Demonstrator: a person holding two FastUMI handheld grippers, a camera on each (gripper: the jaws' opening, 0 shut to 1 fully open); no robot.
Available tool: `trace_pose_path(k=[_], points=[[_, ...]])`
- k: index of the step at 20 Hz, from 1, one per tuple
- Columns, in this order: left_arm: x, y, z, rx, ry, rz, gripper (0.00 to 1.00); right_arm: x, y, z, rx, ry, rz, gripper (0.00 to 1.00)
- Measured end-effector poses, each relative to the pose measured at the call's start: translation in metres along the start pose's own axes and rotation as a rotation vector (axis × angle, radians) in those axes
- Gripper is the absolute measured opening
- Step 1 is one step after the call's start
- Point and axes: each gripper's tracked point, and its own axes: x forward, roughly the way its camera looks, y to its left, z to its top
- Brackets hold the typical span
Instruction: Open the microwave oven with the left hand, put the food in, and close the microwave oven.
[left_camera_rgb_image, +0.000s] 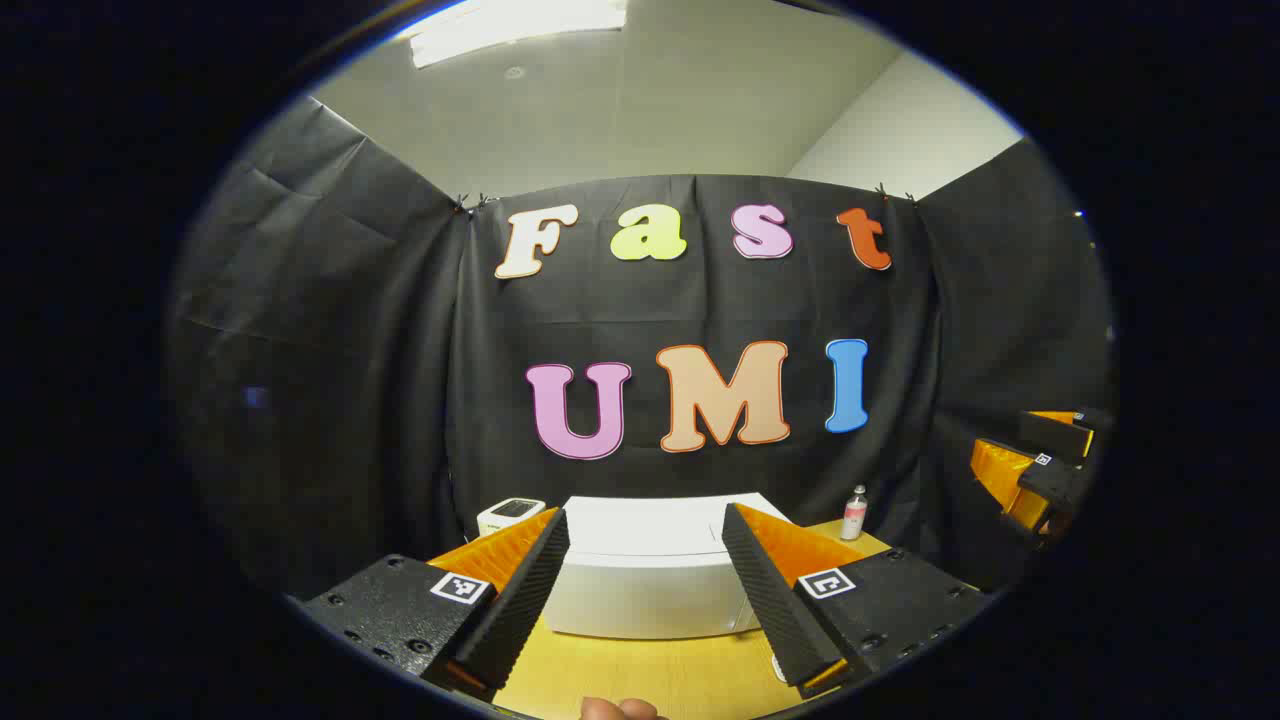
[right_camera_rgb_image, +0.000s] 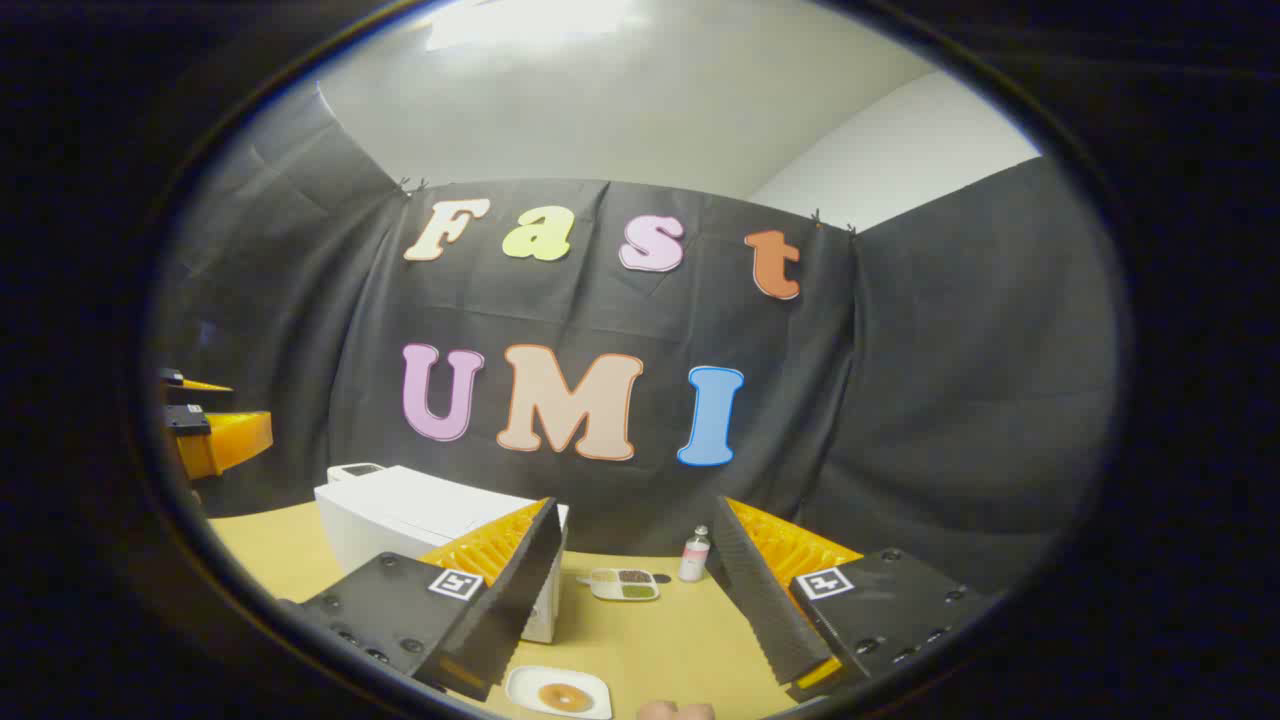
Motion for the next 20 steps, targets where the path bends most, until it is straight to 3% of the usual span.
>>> trace_pose_path(k=[20], points=[[0.026, -0.025, -0.022, 0.055, 0.038, 0.012, 0.97, 0.037, -0.011, -0.015, 0.002, 0.002, 0.048, 0.96]])
